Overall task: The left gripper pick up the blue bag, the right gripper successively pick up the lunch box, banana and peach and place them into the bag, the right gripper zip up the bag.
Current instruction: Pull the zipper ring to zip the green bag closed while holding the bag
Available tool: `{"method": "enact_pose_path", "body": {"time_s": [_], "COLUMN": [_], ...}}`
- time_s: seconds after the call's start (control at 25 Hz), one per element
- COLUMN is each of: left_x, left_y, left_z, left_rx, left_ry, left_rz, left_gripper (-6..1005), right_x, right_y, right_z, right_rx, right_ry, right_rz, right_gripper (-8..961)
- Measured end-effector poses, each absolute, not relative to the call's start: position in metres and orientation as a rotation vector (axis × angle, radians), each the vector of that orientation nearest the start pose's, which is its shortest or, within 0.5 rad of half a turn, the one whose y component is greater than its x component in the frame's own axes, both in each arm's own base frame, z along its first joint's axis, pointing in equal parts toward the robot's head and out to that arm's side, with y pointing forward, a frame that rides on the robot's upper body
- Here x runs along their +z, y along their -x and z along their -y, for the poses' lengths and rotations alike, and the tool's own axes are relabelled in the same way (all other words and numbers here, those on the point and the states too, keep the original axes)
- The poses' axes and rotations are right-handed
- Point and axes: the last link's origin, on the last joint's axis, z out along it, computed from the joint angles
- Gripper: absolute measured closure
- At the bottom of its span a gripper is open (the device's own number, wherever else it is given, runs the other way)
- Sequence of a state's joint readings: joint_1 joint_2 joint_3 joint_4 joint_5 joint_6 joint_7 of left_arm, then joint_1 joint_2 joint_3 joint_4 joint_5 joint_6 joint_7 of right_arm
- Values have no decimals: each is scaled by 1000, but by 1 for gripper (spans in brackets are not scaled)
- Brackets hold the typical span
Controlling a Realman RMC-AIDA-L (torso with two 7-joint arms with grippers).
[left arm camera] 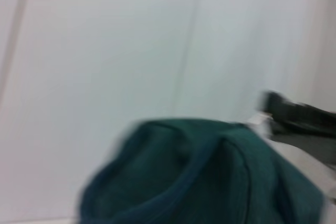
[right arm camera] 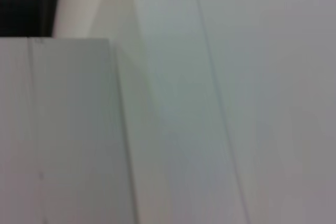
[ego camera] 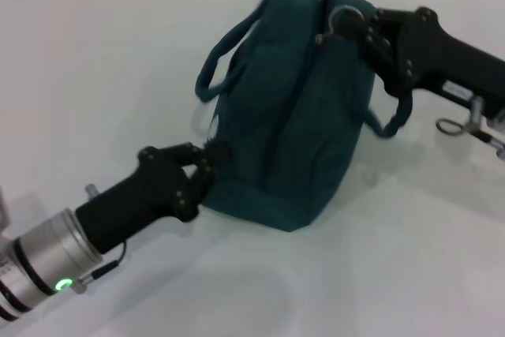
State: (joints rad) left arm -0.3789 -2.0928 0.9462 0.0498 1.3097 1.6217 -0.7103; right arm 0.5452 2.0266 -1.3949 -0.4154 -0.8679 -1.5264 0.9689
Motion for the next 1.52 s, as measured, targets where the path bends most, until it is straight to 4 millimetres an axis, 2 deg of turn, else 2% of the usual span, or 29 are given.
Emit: {"method": "enact_pose_path", "body": {"time_s": [0.16, 0.24, 0.44, 0.72, 0.92, 1.16, 1.36, 1.52], "left_x": [-53, -51, -50, -43, -34, -21, -7, -4], "left_y": [290, 290, 285, 278, 270, 257, 250, 247], "left_z": [-246, -249, -257, -256, -259, -279, -296, -310], "left_rx": [-1197, -1195, -1212, -1268, -1307, -1324, -1302, -1204], "left_ry": [2225, 2210, 2215, 2223, 2277, 2417, 2456, 2530], "left_rz": [622, 620, 617, 549, 461, 514, 562, 696], "left_gripper": [946, 950, 952, 943, 784, 559, 467, 467], "right_x": [-14, -16, -21, -23, -23, -23, -23, -23], "right_y": [-195, -196, -200, -203, -204, -205, -207, -208], "right_z": [-315, -310, -314, -319, -318, -316, -314, -313], "right_rx": [1437, 1446, 1391, 1350, 1341, 1347, 1345, 1345], "right_ry": [2472, 2488, 2489, 2482, 2480, 2483, 2482, 2481], "right_rz": [-202, -193, -233, -252, -246, -248, -255, -257], "right_gripper": [944, 944, 944, 944, 944, 944, 944, 944]}}
